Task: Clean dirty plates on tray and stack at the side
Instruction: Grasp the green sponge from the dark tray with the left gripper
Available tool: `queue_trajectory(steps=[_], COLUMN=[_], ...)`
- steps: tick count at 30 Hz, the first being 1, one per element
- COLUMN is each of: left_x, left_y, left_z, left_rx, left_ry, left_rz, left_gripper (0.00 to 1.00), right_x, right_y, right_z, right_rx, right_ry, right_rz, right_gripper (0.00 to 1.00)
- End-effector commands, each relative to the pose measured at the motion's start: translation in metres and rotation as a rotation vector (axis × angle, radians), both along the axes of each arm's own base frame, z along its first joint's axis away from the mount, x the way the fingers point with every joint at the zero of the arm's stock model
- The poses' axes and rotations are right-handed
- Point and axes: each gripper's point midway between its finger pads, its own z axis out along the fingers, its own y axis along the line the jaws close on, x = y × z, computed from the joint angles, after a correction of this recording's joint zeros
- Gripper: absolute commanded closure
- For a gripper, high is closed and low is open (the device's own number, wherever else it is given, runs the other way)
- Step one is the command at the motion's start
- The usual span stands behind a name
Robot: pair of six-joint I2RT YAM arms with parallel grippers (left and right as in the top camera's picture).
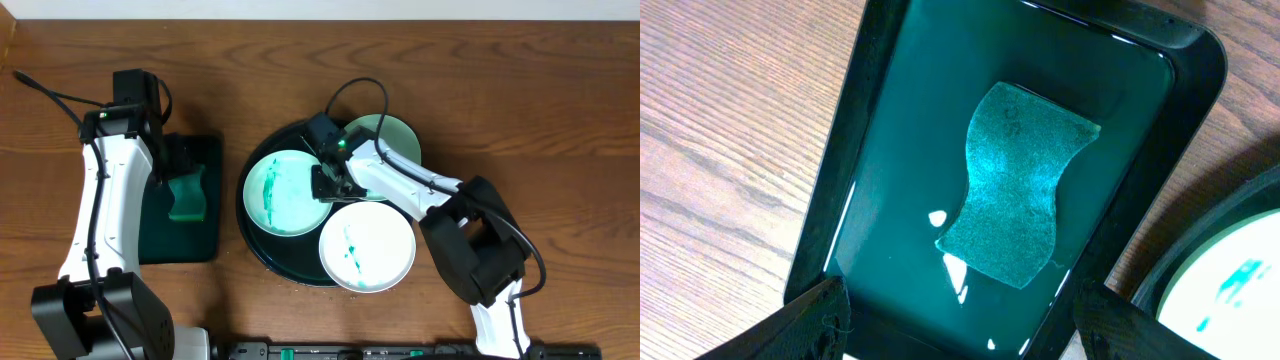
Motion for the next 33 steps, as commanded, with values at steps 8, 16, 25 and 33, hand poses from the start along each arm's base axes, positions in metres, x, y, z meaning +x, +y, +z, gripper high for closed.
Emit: queue_trajectory(steps=[8,16,25,33], left_x=[-0.012,-0.015,0.019,0.008], left_y=[0.000,-0.020,-0.015,-0.016], left_z=[-0.022,-0.058,-0.106,-0.145], left_rx=[-0.006,-0.118,-0.108,-0.137], left_ry=[0.075,0.176,0.163,0.274], left_rz=[0.018,-0.147,-0.197,-0.191], left_gripper=[0.27,0.39,0.51,0.57], right_x=[0.003,0.003,0.002,0.002], right_y=[0.002,0.004,0.005,0.004], right_z=[-0.014,-0.014,-0.014,-0.014], right_rx=[-0.003,0.007,0.009,0.009], right_ry=[0.012,0.012,0.014,0.014], right_rz=[0.001,0.021,0.029,0.029], right_gripper=[0.99,0.99,0.99,0.98])
